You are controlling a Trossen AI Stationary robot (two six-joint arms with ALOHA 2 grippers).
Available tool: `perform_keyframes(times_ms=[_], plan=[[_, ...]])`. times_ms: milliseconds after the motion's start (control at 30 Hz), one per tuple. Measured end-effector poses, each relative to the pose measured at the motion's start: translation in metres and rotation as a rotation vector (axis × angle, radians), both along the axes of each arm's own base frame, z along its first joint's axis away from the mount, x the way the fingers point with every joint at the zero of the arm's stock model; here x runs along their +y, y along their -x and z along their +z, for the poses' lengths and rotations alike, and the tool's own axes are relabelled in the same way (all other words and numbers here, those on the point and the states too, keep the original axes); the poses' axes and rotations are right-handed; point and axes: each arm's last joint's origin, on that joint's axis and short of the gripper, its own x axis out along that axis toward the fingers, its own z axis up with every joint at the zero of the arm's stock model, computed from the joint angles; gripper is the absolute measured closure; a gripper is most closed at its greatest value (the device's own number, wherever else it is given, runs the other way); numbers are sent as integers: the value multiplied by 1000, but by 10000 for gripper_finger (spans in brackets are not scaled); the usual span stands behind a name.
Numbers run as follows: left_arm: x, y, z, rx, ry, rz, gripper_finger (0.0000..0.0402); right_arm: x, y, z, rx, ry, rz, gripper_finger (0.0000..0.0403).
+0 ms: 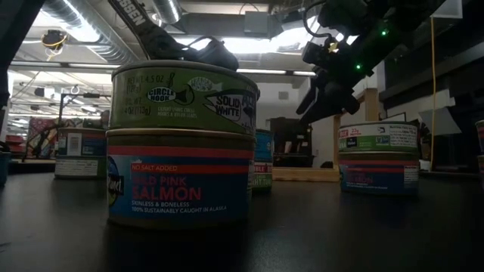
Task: Stack canned seafood by type on shelf
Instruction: Put the blue tuna can on the shelf
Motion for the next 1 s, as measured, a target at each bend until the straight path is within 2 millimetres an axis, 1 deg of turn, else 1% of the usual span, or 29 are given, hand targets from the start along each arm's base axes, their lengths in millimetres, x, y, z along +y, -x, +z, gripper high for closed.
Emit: perform_keyframes(times_ms=[167, 467, 733, 1000], plan=[[0, 0, 2, -11, 20, 12, 135, 0, 0, 0, 0, 0, -1, 141], [6, 2, 2, -25, 81, 47, 135, 0, 0, 0, 1, 1, -1, 141], [5, 2, 2, -36, 130, 29, 135, 0, 0, 0, 5, 4, 0, 141], [3, 1, 3, -43, 137, 16, 135, 0, 0, -1, 10, 4, 0, 141]])
